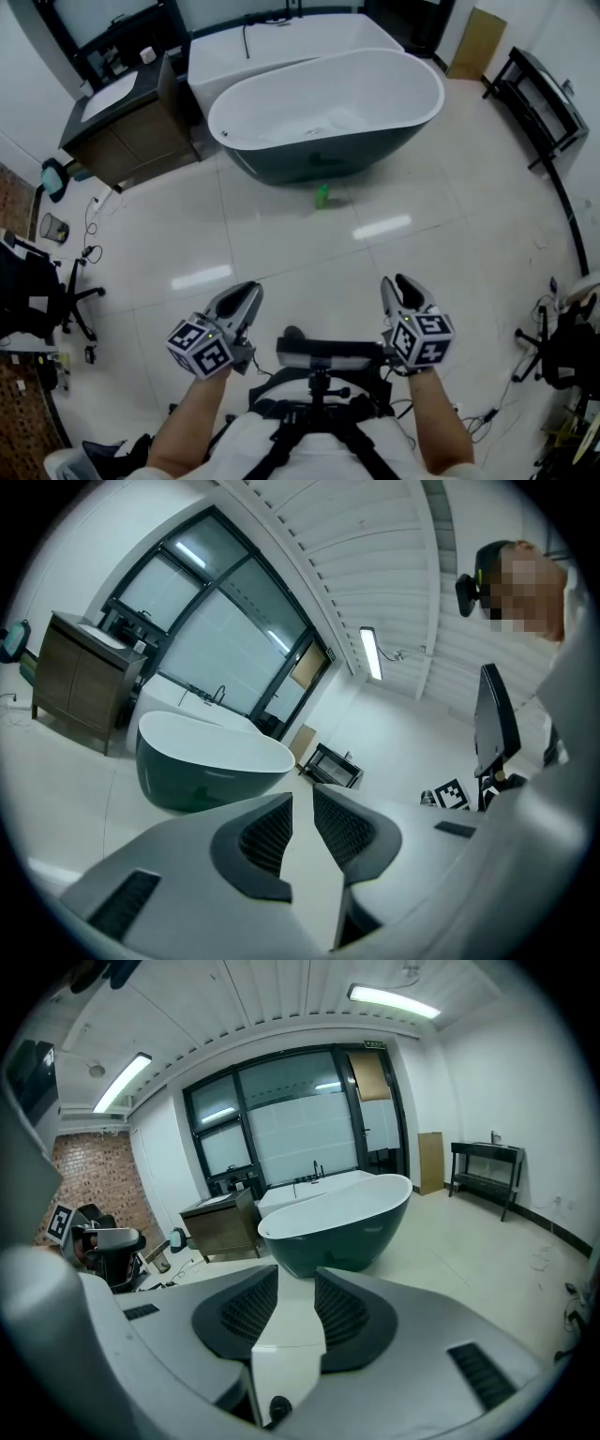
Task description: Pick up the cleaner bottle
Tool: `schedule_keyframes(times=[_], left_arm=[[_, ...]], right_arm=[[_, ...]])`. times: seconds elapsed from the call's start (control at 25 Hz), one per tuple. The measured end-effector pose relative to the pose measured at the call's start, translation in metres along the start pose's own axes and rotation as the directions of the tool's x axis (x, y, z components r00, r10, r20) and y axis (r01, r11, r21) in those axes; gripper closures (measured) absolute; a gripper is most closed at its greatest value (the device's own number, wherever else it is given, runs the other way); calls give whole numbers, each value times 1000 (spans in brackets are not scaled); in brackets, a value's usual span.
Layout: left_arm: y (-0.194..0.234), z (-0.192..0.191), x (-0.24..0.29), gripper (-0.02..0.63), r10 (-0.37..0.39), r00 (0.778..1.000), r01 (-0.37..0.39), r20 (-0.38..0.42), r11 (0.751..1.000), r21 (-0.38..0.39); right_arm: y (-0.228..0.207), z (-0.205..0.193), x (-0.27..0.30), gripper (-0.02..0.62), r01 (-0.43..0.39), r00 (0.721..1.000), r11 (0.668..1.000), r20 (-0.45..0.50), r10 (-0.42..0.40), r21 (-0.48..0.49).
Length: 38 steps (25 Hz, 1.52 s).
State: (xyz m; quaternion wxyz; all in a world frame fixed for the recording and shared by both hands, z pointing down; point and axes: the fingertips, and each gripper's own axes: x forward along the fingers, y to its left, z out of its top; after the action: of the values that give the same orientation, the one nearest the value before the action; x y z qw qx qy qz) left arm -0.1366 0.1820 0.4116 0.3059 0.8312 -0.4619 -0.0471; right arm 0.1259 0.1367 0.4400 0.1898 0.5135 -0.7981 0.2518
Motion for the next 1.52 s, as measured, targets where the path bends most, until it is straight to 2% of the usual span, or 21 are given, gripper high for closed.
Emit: schedule_keyframes(times=[0.32, 0.56, 0.72, 1.2, 1.52], left_arm=[[16, 11, 10, 537, -22, 1000, 22, 21, 1000, -12], [27, 16, 9, 537, -3, 1000, 3, 5, 1000, 3], [32, 22, 18, 537, 14, 1000, -14, -8, 1000, 16], [57, 50, 78, 537, 61, 998, -61, -28, 998, 1], [71, 57, 122, 537, 64, 996, -65, -67, 998, -19]], right_arm=[[-4, 19, 13, 474, 32, 1000, 998, 2, -31, -55], [14, 26, 33, 474, -10, 1000, 999, 11, 11, -46], [5, 24, 51, 474, -26, 1000, 999, -1, 26, -36], [-19, 66, 124, 474, -85, 996, 996, -21, 84, -29], [-43, 75, 153, 474, -83, 995, 997, -59, 83, -1]])
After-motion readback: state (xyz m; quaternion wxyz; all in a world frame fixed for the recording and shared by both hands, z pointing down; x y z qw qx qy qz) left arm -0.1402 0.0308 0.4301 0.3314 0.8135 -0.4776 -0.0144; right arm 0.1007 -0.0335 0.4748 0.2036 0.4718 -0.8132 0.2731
